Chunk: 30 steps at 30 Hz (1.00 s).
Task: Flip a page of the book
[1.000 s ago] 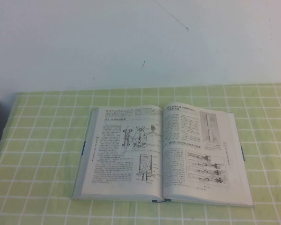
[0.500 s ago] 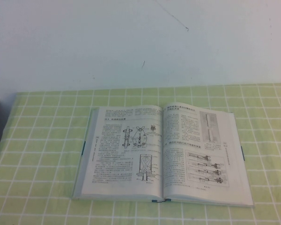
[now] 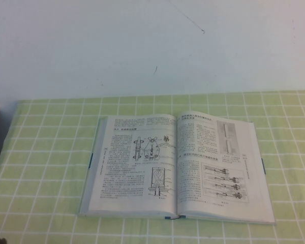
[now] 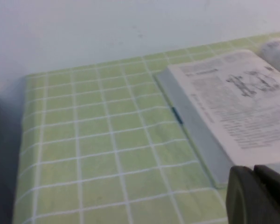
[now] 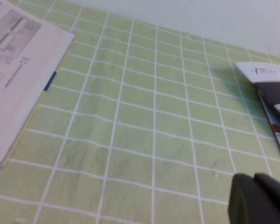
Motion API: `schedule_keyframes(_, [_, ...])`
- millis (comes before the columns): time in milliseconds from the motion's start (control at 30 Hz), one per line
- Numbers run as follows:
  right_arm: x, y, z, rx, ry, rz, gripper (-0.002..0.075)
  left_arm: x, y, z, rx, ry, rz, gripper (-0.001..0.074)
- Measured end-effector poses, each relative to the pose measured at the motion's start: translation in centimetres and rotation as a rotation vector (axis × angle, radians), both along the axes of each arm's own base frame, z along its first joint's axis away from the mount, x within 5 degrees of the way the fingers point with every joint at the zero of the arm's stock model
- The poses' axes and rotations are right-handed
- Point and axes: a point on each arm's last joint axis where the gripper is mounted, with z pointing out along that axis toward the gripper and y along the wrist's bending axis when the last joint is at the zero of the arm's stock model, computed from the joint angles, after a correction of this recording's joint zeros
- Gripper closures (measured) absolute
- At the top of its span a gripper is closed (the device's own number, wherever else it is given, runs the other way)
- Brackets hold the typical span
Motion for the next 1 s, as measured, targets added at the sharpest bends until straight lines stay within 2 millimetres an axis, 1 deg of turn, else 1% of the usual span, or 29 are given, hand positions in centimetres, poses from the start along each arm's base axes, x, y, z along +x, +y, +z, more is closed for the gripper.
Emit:
schedule_keyframes(167, [0.0, 0.0, 0.0, 0.0, 0.0, 0.0, 0.0729, 0.3, 1.2, -0.3, -0.085, 0.002, 0.26, 0.0739])
schedule_keyframes(233, [0.0, 0.0, 0.0, 0.0, 0.0, 0.0, 0.0729, 0.3, 1.6, -0.4, -0.088, 0.011, 0.355, 0.0739])
schedule_keyframes(367, [0.0, 0.0, 0.0, 0.0, 0.0, 0.0, 0.0729, 0.2, 2.4, -0.7, -0.057, 0.035, 0.485, 0.0739])
schedule_keyframes(467, [0.0, 0.0, 0.0, 0.0, 0.0, 0.0, 0.0729, 0.2, 2.5, -0.8, -0.003, 0.045, 0.494, 0.0739])
schedule_keyframes(600, [0.0, 0.0, 0.0, 0.0, 0.0, 0.0, 0.0729, 0.2, 2.2, -0.8, 0.043, 0.042, 0.443, 0.0739])
schedule_keyframes(733, [0.0, 0.0, 0.0, 0.0, 0.0, 0.0, 0.0729, 0.2, 2.0, -0.8, 0.049, 0.04, 0.395, 0.0739])
schedule_keyframes(1000, [0.0, 0.0, 0.0, 0.0, 0.0, 0.0, 0.0729, 0.2, 1.9, -0.8, 0.054, 0.039, 0.386, 0.0739])
